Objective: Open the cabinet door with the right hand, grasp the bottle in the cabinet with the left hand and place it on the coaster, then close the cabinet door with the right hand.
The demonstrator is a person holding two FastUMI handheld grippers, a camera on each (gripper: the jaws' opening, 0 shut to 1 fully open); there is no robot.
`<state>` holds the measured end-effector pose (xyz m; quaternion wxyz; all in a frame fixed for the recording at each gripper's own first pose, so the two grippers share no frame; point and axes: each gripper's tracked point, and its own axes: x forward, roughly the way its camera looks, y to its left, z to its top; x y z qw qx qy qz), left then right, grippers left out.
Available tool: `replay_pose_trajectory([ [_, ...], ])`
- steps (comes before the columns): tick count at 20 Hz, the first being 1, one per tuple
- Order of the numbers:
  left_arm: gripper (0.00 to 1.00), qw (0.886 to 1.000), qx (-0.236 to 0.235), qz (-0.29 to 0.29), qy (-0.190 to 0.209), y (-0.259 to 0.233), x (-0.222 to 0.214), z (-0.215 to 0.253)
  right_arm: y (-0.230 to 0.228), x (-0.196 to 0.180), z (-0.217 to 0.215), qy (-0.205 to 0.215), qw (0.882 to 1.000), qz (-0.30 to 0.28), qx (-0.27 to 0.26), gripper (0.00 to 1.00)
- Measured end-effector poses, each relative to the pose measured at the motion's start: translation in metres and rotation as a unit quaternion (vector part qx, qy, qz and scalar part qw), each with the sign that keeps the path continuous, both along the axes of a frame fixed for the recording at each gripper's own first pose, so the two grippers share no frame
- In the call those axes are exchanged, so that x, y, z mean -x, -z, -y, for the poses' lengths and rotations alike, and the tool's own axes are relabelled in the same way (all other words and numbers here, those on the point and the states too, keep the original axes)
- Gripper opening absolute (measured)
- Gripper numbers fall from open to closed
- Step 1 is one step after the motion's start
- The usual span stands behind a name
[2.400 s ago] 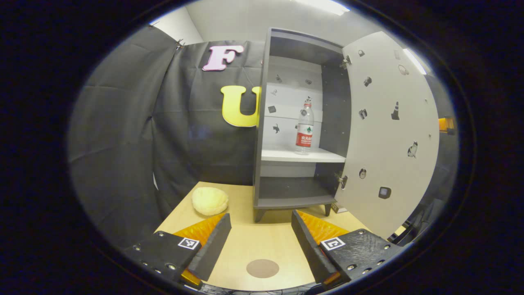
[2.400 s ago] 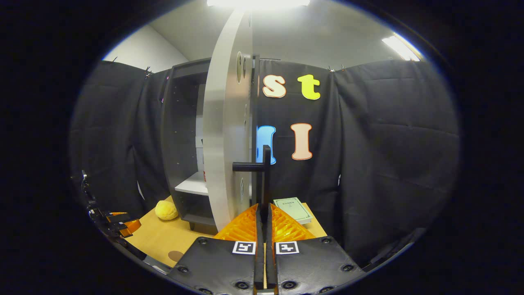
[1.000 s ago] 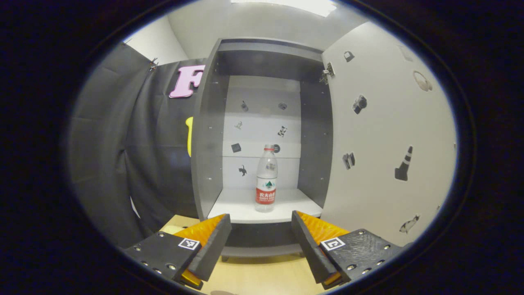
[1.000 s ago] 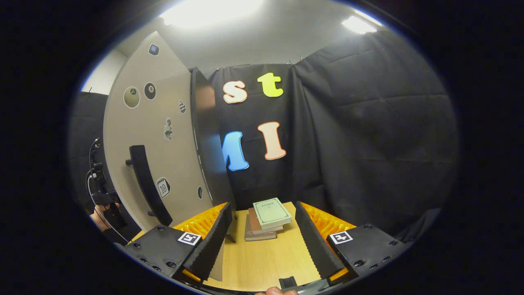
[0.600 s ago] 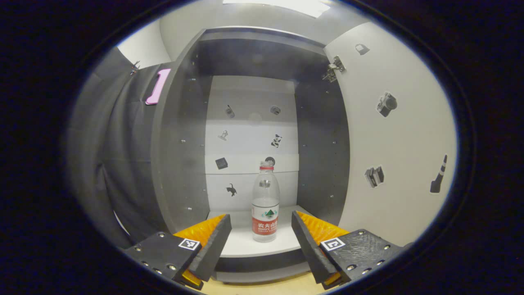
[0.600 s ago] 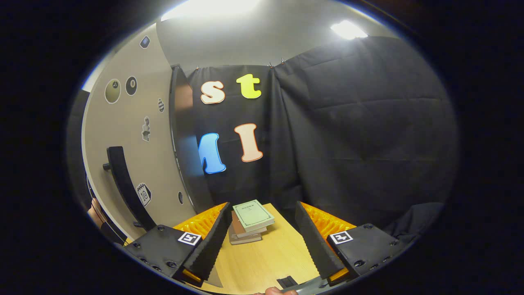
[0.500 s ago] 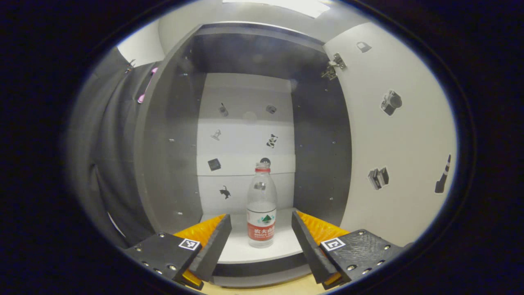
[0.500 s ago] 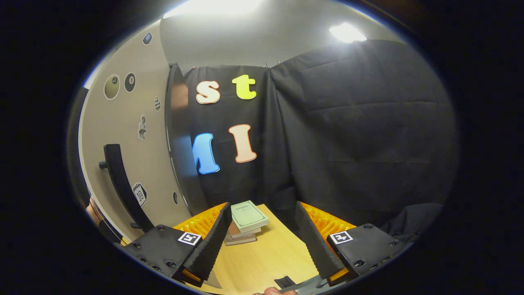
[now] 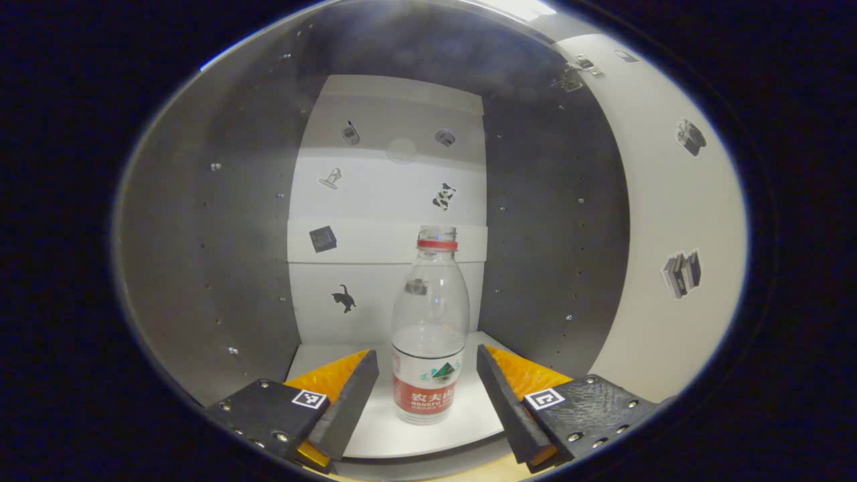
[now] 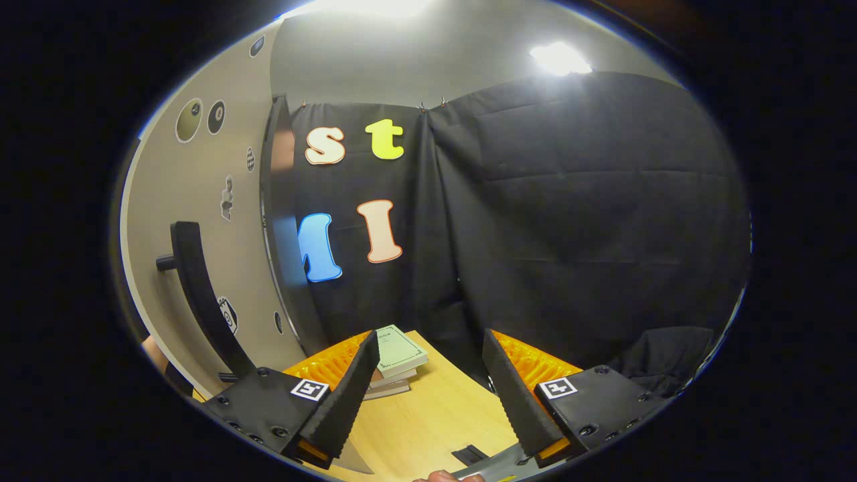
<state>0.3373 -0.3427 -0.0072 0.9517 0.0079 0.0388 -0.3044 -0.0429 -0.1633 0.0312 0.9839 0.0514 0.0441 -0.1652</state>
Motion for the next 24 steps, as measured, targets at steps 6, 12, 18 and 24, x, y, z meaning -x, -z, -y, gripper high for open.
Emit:
replay_pose_trajectory([
  [6,0.89,1.000,-0.009,0.011,0.021,-0.001,-0.011,0.017,0.021,0.005,-0.014,0.010,1.000,-0.020,-0.017,0.98],
  [12,0.91,0.999,-0.010,0.010,0.034,0.002,-0.018,0.022,0.029,0.013,-0.014,0.023,0.999,-0.024,-0.029,0.98],
  [18,0.75,0.999,-0.012,0.007,0.038,0.003,-0.016,0.023,0.027,0.015,-0.006,0.023,0.999,-0.023,-0.026,0.98],
  [24,0.77,0.999,-0.004,0.012,0.047,-0.011,0.007,0.014,0.031,0.010,-0.004,0.004,0.999,-0.025,-0.036,0.98],
])
